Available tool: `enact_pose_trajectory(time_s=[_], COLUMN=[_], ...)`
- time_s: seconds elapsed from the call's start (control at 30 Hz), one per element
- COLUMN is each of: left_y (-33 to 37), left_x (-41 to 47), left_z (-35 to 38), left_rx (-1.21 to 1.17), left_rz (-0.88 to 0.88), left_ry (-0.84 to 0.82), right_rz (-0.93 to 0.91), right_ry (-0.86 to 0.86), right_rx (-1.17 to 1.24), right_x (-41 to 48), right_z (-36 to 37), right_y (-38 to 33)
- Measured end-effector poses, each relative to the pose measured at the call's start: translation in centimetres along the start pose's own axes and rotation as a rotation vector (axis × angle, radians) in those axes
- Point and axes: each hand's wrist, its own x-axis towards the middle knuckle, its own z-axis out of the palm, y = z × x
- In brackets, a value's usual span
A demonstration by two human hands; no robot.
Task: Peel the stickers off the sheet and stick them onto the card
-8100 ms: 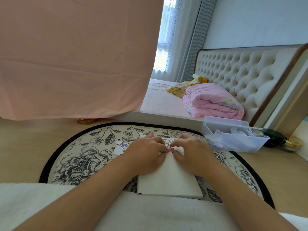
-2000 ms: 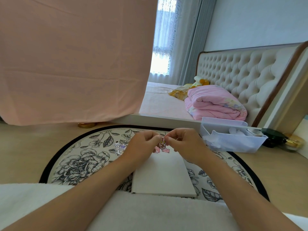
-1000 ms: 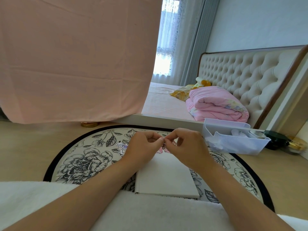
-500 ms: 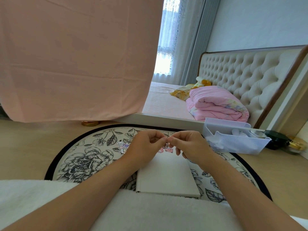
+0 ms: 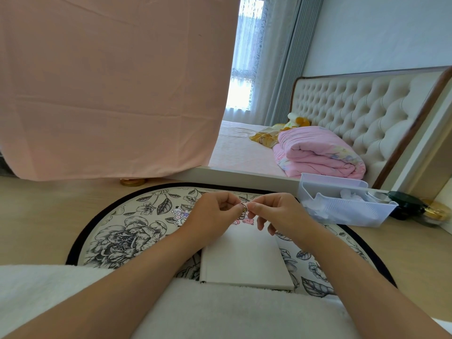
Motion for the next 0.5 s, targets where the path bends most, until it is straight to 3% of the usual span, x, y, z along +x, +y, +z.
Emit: enact_pose_trajectory(time_s=[0.5], left_y=[-0.14], left_x=[0.02], left_z=[0.10], left_rx=[0.012], left_rz=[0.000], left_ry=[0.010], right_rz=[-0.355], right_ry=[0.215], right_rx=[-0.593], right_x=[0.21], right_z=[0.79], right_y=[0.40])
